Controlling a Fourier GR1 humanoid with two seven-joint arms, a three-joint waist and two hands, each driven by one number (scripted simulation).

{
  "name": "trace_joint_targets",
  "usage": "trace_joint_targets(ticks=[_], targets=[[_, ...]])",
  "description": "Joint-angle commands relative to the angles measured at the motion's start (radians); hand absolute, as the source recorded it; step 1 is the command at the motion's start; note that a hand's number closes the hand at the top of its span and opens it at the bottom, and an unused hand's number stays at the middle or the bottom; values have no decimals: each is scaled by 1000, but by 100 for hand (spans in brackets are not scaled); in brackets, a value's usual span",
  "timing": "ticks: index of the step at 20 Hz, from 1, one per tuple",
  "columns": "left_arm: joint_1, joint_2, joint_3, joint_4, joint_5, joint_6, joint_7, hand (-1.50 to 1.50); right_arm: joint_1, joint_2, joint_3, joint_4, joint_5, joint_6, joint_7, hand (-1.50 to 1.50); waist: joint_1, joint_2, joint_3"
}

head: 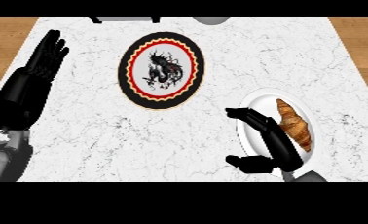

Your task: Pick the croissant from the plate and place it in the plate

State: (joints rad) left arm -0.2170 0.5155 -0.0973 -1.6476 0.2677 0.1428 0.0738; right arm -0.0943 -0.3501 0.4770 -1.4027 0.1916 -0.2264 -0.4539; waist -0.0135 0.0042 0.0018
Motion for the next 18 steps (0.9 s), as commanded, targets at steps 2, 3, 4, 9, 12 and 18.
trace_joint_targets(ticks=[2,3,4,9,12,18], targets=[[-1,-23,35,62,-16,-53,-62,0,104,-38,-67,-71,8,-39,-145,-150,6,-5,-2],[-47,-12,46,31,9,-53,21,0,83,-77,-84,-113,28,-25,-102,-150,5,-6,-2],[-54,-57,11,60,-34,-23,-23,0,16,-61,-66,-148,89,-45,62,-150,5,-5,-3],[-29,-40,13,44,-38,-22,-7,0,-13,-247,-60,-265,266,21,370,-150,-1,-11,-7],[-54,-40,18,56,-42,-12,14,0,-22,-329,-37,-307,350,121,565,-150,-8,-13,-9],[-38,-44,25,76,-41,-29,-9,0,-33,-459,23,-417,370,431,852,-150,-3,-10,-8]])
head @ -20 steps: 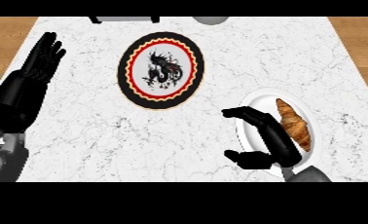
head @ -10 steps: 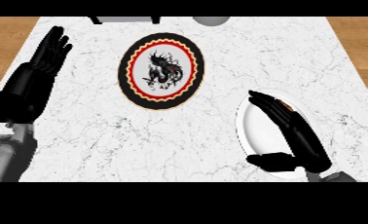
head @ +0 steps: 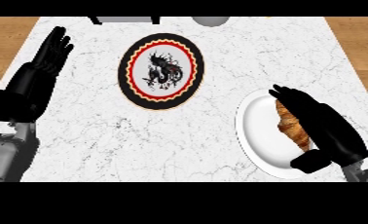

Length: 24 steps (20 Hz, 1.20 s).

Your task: Pick the croissant from the plate and place it in the plate

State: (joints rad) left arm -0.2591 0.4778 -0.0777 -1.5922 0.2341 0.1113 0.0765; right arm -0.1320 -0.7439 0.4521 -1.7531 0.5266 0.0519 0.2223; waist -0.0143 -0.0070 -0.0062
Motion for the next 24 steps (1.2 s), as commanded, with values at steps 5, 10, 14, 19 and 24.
trace_joint_targets(ticks=[5,10,14,19,24], targets=[[-43,-21,3,13,-15,-13,21,0,-48,2,87,-146,20,332,398,-150,10,5,5],[-63,-32,54,50,-16,-54,27,0,-80,88,55,-25,112,350,386,-150,15,7,6],[96,-54,27,-67,-62,-49,-18,0,-108,129,59,26,181,386,426,-150,22,6,6],[-29,-85,45,-13,-85,-49,39,0,-125,131,-3,175,239,387,332,-150,17,8,6],[-19,-77,107,-36,-57,-111,53,0,-92,164,-48,226,288,379,274,-150,17,7,6]])
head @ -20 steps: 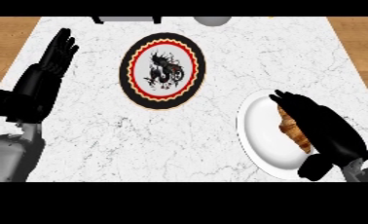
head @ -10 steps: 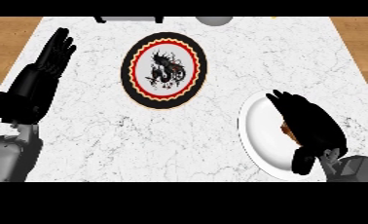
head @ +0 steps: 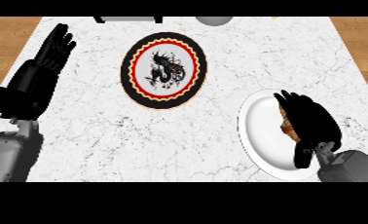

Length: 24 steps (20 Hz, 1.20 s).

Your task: Pick the croissant from the plate and place it in the plate

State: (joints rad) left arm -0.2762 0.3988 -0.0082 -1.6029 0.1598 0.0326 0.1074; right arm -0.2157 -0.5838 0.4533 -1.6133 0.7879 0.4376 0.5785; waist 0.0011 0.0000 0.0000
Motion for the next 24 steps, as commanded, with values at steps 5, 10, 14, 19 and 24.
trace_joint_targets(ticks=[5,10,14,19,24], targets=[[-30,-46,31,57,-40,-32,-18,0,34,34,-50,155,95,-39,-157,-150,-4,1,0],[-24,-74,30,87,-72,-40,-72,0,-44,53,-94,392,140,-88,-277,-150,1,2,0],[-5,-46,89,90,-39,-92,-75,0,7,78,-94,447,215,-180,-295,-150,0,2,0],[34,-88,46,-4,-98,-46,-29,0,-59,151,-118,459,235,-265,-347,150,7,1,1],[-21,-97,47,-9,-93,-44,38,0,-87,157,-109,492,342,-440,-381,150,5,2,1]])
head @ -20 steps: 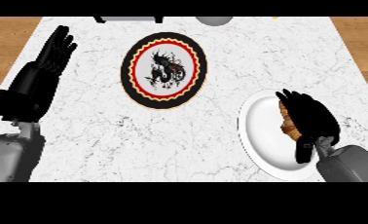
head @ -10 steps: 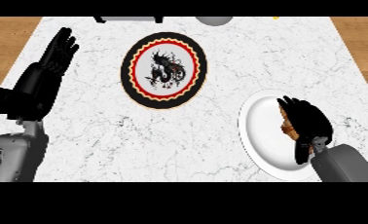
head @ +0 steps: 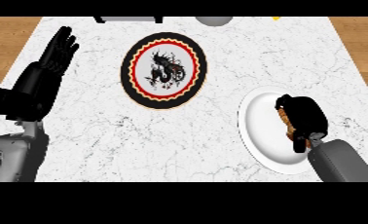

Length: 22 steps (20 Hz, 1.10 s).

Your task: Pick the croissant from the plate and place it in the plate

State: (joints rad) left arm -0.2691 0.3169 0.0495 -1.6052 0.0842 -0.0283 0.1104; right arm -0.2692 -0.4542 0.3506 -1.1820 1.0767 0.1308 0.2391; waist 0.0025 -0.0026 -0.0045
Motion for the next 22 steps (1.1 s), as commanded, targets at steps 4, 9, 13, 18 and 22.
trace_joint_targets(ticks=[4,9,13,18,22], targets=[[26,23,25,-20,16,-26,13,0,102,126,-43,-114,80,-135,286,150,-25,-10,3],[44,24,67,-5,0,29,20,0,287,253,-163,-165,86,-216,629,150,-127,-37,0],[53,23,58,5,4,10,16,0,358,400,-35,-387,254,-269,847,150,-89,-26,-3],[47,13,42,3,5,-10,-20,0,394,450,212,-639,441,-287,1012,150,-42,-14,0],[25,-1,13,-22,-4,-6,9,0,301,453,389,-751,525,-272,1095,150,-13,-10,3]])
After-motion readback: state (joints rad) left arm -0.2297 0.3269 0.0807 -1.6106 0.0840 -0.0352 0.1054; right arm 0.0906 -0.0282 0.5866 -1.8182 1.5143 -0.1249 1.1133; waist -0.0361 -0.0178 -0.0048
